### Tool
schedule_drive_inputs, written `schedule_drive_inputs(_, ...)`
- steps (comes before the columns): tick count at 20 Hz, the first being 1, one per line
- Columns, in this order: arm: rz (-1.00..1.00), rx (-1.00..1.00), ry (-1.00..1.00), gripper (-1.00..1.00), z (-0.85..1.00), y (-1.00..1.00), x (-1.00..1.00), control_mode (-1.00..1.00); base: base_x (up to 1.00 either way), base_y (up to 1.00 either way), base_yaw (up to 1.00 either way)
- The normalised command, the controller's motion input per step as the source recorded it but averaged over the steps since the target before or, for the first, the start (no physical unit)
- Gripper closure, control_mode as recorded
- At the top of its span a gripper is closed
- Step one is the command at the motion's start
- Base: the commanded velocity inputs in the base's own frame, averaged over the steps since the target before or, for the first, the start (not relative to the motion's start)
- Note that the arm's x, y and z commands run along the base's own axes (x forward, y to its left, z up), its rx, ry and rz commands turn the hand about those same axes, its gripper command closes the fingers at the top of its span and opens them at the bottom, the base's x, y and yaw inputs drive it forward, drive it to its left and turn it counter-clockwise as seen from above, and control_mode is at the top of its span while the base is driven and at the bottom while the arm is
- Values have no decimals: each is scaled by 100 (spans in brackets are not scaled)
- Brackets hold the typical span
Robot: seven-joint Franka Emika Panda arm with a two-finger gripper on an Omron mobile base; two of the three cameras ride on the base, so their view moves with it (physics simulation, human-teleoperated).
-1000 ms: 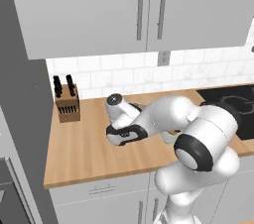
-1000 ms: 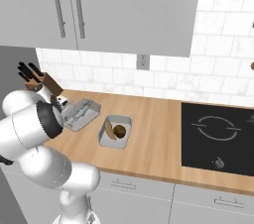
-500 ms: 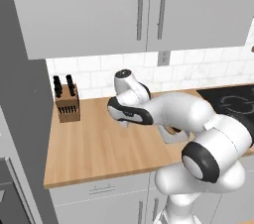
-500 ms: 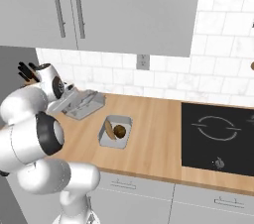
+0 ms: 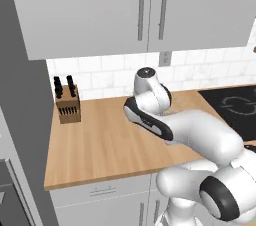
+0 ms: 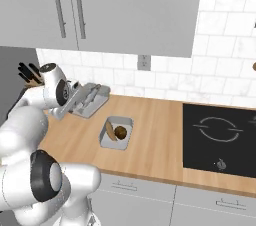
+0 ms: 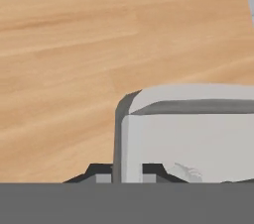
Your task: Take the meat container that has the fish and place it on the second highest rack of the freezer. Then take the vegetable container that has the mushroom and sweet potato and place it on the highest rack of the freezer.
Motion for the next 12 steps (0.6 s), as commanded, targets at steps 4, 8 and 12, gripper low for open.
schedule_drive_inputs(4, 9, 5, 5, 100, 96, -47, -16, -100, 0, 0, 0)
schedule_drive_inputs(8, 9, 0, -1, 100, 30, -29, -70, -100, 0, 0, 0)
schedule_drive_inputs(12, 6, 0, -12, 100, 0, -24, -67, -100, 0, 0, 0)
